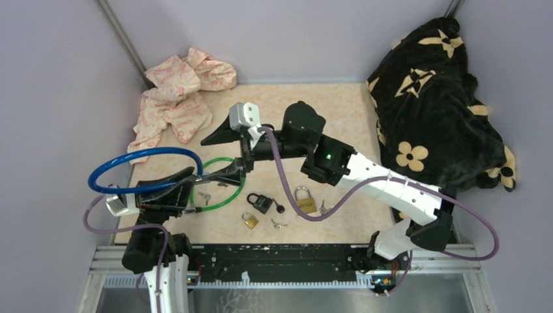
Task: Lock with the key
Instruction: Lock the lock.
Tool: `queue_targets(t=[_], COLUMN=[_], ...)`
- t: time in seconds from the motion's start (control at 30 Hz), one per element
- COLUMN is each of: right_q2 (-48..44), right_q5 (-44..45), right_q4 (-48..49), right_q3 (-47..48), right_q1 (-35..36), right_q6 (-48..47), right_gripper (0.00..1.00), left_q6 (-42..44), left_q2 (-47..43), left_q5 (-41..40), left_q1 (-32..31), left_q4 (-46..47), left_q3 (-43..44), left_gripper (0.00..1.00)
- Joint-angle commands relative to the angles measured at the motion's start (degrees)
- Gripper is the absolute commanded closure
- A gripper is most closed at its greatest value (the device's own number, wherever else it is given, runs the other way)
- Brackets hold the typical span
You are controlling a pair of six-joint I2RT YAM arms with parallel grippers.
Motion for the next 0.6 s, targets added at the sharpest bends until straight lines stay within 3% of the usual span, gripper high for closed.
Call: queue_targets(t=[0.0,0.13,0.23,0.57], right_q2=[1.48,5.15,6.21,4.43], right_q5=[0.72,-0.77,-1.84,-5.56], right_q4=[6.62,6.90,8.11,8.75], right_q3=[3.76,6.26,5.52,-3.71], right_q1=[0.25,0.25,0.34,0.34], right_q6=[3.69,7.02,9.13,10.34], right_gripper=[0.32,0.50,0.99,1.00], left_q6=[-0.34,-0.26,-0.17,1.02], left_q2=[-0.24,-0.24,-0.18,-0.20], left_q5=[-0.20,0.11,0.35,-1.81], left_q1=[-0.44,-0.38,-0.40,-0.38], left_q4=[1.28,1.83,2.86,5.30], left_q3=[-0.13,0.00,0.21,1.10], left_gripper=[1.00,1.00,1.00,1.00])
